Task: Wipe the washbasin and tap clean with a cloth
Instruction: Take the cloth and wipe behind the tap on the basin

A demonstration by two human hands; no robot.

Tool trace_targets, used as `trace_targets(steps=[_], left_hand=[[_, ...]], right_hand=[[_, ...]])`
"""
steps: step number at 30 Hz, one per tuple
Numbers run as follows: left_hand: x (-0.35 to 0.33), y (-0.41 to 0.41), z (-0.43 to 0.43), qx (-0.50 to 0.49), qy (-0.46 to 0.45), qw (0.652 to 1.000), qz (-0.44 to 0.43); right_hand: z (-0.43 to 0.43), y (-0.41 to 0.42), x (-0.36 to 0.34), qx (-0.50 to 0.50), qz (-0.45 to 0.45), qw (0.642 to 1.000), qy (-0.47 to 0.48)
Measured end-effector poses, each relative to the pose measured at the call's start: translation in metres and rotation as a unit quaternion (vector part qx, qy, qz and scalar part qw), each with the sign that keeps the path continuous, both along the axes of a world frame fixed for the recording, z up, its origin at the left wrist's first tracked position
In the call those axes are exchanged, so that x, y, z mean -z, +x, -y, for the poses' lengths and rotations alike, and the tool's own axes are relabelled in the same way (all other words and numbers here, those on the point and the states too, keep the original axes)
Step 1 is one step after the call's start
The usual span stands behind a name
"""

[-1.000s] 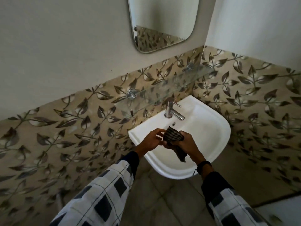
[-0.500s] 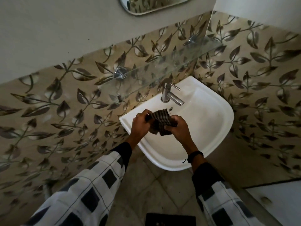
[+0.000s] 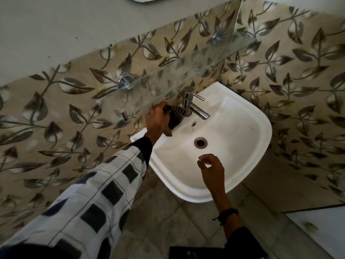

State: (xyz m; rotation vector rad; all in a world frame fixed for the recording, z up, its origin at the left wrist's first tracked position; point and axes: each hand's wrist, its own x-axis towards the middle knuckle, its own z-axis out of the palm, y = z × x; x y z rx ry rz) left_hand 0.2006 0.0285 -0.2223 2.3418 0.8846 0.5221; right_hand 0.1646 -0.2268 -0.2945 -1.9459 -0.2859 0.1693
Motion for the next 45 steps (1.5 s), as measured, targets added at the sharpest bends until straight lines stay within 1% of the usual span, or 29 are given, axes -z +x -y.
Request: trace_targets(steps=[2, 4, 6, 7, 8, 9, 10, 11, 12, 15, 17, 18, 20, 22, 24, 27, 29, 30, 31, 32, 33, 34, 38, 40, 42, 43, 44, 45], left_hand=[[-0.002, 0.005, 0.003, -0.049, 0.053, 0.997, -0.001], [-0.001, 0.006, 0.01, -0.056, 0.15, 0.987, 0.017], [0.015, 0.0, 0.012, 0.005, 0.299, 0.954, 0.033], [0.03, -0.004, 0.012, 0.062, 0.353, 0.933, 0.026], [0.045, -0.011, 0.013, 0.124, 0.384, 0.915, -0.001], [0.06, -0.018, 0.012, 0.171, 0.396, 0.901, -0.04], [0.072, -0.027, 0.012, 0.201, 0.385, 0.896, -0.087], [0.079, -0.034, 0.012, 0.214, 0.358, 0.901, -0.12], [0.083, -0.036, 0.012, 0.209, 0.319, 0.915, -0.135], [0.076, -0.026, 0.022, 0.164, 0.219, 0.953, -0.13], [0.071, -0.017, 0.026, 0.151, 0.172, 0.962, -0.149], [0.072, -0.015, 0.027, 0.153, 0.165, 0.961, -0.16], [0.078, -0.01, 0.026, 0.162, 0.179, 0.955, -0.171], [0.078, -0.002, 0.024, 0.157, 0.18, 0.95, -0.2], [0.076, 0.007, 0.021, 0.157, 0.167, 0.947, -0.223], [0.077, 0.018, 0.017, 0.172, 0.15, 0.949, -0.217], [0.076, 0.021, 0.014, 0.178, 0.115, 0.949, -0.235], [0.074, 0.02, 0.01, 0.192, 0.123, 0.94, -0.253], [0.07, 0.017, 0.007, 0.225, 0.157, 0.926, -0.259], [0.073, 0.016, 0.001, 0.263, 0.24, 0.905, -0.233], [0.08, 0.018, -0.006, 0.287, 0.302, 0.883, -0.214], [0.085, 0.021, -0.016, 0.309, 0.344, 0.858, -0.224], [0.092, 0.042, -0.037, 0.364, 0.357, 0.817, -0.268], [0.096, 0.045, -0.039, 0.386, 0.334, 0.818, -0.266], [0.081, 0.037, -0.03, 0.381, 0.286, 0.831, -0.288], [0.076, 0.031, -0.025, 0.365, 0.251, 0.853, -0.278], [0.069, 0.027, -0.022, 0.33, 0.243, 0.869, -0.279], [0.07, 0.027, -0.025, 0.316, 0.227, 0.878, -0.28]], right_hand=[[0.003, 0.004, 0.002, -0.002, 0.007, 1.0, -0.003], [0.008, 0.006, 0.005, -0.004, 0.01, 1.0, -0.007], [0.013, 0.006, 0.009, -0.008, 0.005, 1.0, -0.01], [0.015, 0.005, 0.011, -0.012, -0.003, 1.0, -0.009], [0.017, 0.004, 0.013, -0.017, -0.013, 1.0, -0.008], [0.018, 0.002, 0.014, -0.021, -0.022, 1.0, -0.008], [0.018, -0.001, 0.015, -0.023, -0.031, 0.999, -0.009], [0.019, -0.001, 0.015, -0.024, -0.041, 0.999, -0.005], [0.02, -0.001, 0.014, -0.024, -0.048, 0.999, 0.0], [0.024, 0.005, 0.01, -0.022, -0.06, 0.998, 0.014], [0.027, 0.008, 0.009, -0.025, -0.063, 0.998, 0.016], [0.028, 0.009, 0.011, -0.026, -0.069, 0.997, 0.015], [0.029, 0.009, 0.014, -0.032, -0.081, 0.996, 0.01], [0.028, 0.01, 0.018, -0.038, -0.084, 0.996, 0.003], [0.029, 0.013, 0.021, -0.046, -0.081, 0.996, -0.012], [0.029, 0.016, 0.023, -0.052, -0.081, 0.995, -0.038], [0.029, 0.016, 0.024, -0.06, -0.082, 0.993, -0.053], [0.028, 0.016, 0.025, -0.064, -0.083, 0.992, -0.063], [0.027, 0.015, 0.026, -0.069, -0.085, 0.991, -0.072], [0.026, 0.014, 0.027, -0.075, -0.085, 0.99, -0.079], [0.025, 0.013, 0.028, -0.08, -0.082, 0.99, -0.084], [0.023, 0.013, 0.028, -0.084, -0.079, 0.989, -0.088], [0.018, 0.011, 0.028, -0.091, -0.08, 0.989, -0.089], [0.016, 0.011, 0.025, -0.088, -0.081, 0.989, -0.089], [0.014, 0.01, 0.024, -0.086, -0.079, 0.989, -0.091], [0.013, 0.009, 0.025, -0.088, -0.08, 0.989, -0.09], [0.012, 0.008, 0.025, -0.091, -0.081, 0.989, -0.088], [0.01, 0.006, 0.025, -0.093, -0.083, 0.988, -0.087]])
